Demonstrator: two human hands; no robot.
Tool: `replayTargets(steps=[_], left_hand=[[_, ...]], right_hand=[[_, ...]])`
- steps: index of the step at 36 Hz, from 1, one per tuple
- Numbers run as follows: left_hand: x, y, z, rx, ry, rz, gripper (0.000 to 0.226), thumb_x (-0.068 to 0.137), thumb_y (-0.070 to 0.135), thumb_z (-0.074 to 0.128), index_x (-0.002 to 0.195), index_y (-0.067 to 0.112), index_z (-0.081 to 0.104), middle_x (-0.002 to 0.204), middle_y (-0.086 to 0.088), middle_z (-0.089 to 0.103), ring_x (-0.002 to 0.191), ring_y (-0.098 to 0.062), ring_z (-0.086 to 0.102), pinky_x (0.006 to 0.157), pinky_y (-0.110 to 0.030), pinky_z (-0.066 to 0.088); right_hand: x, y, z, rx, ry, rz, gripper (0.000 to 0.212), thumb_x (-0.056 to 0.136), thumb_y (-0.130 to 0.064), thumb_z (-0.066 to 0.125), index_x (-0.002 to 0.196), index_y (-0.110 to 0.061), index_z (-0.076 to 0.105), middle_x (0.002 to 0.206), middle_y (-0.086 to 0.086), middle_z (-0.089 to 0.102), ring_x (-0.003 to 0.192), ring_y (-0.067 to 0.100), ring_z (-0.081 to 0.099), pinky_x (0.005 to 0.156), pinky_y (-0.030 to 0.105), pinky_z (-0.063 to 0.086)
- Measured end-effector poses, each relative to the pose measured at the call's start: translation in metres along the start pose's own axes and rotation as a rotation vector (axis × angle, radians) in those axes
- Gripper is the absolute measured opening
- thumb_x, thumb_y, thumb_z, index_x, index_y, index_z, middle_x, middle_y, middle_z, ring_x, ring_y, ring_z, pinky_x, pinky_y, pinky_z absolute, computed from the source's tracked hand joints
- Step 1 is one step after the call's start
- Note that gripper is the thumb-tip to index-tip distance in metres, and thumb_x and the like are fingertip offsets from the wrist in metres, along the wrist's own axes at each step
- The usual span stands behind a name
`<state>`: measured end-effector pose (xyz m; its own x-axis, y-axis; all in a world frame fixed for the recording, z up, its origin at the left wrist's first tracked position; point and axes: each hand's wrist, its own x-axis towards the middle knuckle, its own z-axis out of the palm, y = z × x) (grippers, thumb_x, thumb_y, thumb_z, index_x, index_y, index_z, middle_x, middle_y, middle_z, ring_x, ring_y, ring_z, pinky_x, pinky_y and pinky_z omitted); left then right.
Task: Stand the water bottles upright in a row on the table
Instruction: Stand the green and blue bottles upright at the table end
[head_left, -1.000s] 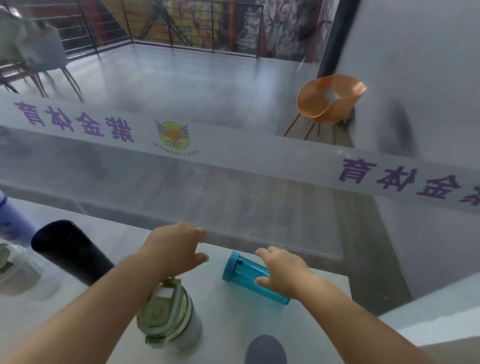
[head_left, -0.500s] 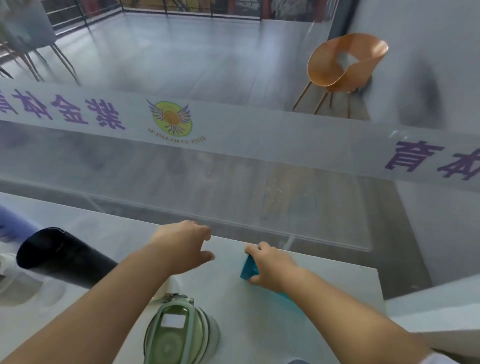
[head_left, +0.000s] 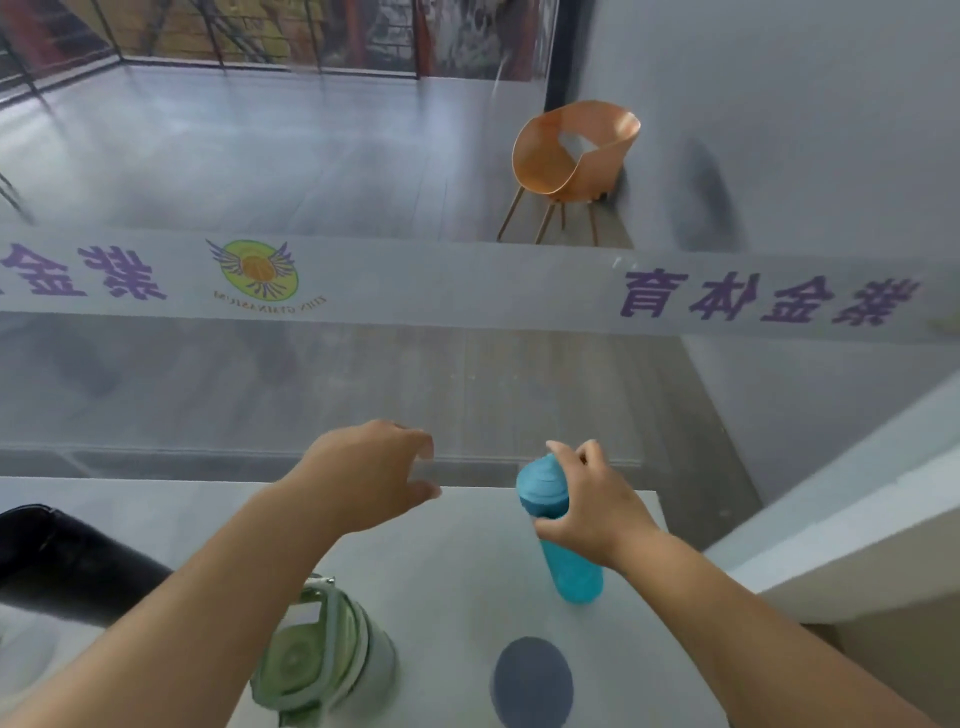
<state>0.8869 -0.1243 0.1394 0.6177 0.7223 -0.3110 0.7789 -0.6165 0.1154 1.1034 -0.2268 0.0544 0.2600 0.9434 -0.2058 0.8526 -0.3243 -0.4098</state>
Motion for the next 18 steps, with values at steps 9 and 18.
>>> replayTargets(steps=[9, 18], left_hand=[[-0.022, 0.042, -0.002, 0.027, 0.022, 0.097, 0.045, 0.087, 0.055, 0.05, 0.125, 0.031, 0.05, 0.125, 0.005, 0.059, 0.108, -0.02, 0.059, 0.091, -0.037, 0.05], [-0.041, 0.063, 0.01, 0.037, 0.016, 0.127, 0.045, 0.087, 0.055, 0.052, 0.125, 0.03, 0.05, 0.122, 0.004, 0.06, 0.103, -0.019, 0.061, 0.088, -0.036, 0.052]], right_hand=[[-0.064, 0.022, -0.012, 0.053, 0.018, 0.169, 0.086, 0.071, -0.034, 0.071, 0.143, -0.018, 0.027, 0.123, 0.003, 0.03, 0.105, 0.026, 0.053, 0.092, 0.036, 0.049], [-0.097, 0.033, -0.012, 0.033, -0.02, 0.212, 0.089, 0.065, -0.036, 0.079, 0.135, -0.02, 0.026, 0.13, 0.002, 0.028, 0.115, 0.024, 0.05, 0.096, 0.039, 0.049]])
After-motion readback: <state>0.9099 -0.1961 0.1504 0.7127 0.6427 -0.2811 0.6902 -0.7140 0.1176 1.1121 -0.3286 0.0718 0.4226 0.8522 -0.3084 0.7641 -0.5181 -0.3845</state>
